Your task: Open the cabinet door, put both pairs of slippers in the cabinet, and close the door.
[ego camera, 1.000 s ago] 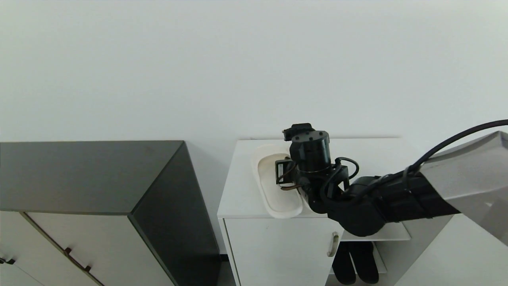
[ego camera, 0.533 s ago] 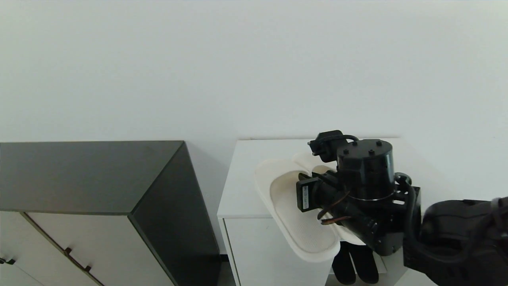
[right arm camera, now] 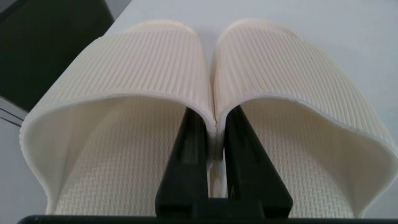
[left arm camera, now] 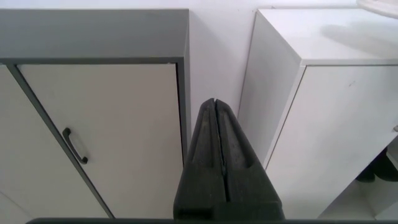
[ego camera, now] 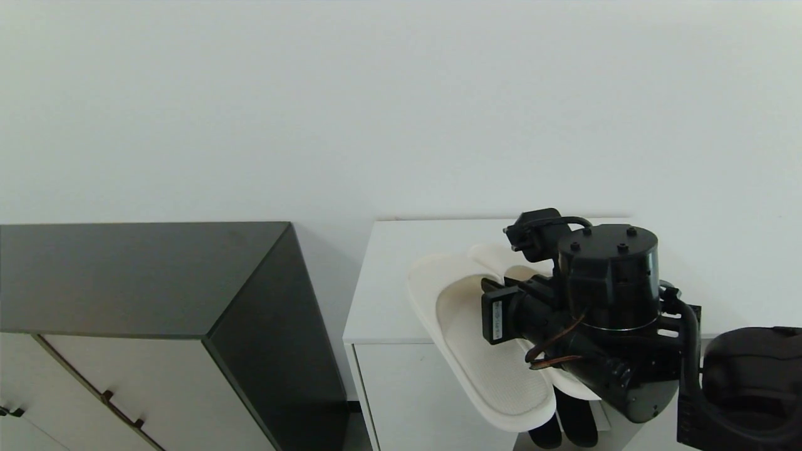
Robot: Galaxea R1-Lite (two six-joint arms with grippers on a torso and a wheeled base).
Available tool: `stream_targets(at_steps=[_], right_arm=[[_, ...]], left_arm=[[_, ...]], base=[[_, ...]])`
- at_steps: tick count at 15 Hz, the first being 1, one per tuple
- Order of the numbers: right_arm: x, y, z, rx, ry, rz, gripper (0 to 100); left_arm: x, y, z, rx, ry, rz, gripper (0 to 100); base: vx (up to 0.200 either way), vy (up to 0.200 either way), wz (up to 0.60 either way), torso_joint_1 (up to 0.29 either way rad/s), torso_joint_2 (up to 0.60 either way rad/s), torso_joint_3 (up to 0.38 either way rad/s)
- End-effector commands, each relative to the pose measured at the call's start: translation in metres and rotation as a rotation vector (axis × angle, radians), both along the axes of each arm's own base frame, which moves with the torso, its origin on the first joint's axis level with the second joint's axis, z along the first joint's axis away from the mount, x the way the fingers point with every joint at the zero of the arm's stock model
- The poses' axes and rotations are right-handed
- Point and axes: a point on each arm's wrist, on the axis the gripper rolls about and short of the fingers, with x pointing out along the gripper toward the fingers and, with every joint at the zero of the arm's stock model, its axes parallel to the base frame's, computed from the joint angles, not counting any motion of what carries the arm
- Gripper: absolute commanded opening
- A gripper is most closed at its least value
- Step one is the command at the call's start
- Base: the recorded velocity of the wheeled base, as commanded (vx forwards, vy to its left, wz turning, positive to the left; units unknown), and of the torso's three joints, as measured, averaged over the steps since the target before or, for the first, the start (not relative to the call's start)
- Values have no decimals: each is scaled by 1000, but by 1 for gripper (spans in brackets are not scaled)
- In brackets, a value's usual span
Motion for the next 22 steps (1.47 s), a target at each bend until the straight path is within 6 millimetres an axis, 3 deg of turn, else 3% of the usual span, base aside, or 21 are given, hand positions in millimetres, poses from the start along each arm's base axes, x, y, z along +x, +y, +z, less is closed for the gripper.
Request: stream_targets(at_steps=[1,13,22], right_arm=[[0,0,-1,-3,2,0,0],[1,1,-11,-16,13,0,0],[2,2,-13,-21,16,-3,0]], left_arm=[[0,0,0,-1,0,1,0],[0,0,0,-2,0,1,0],[0,0,0,-2,1,3,0]], base=[[-200,0,0,17,2,-2],[-200,0,0,-1,2,2],[0,0,0,0,0,0]])
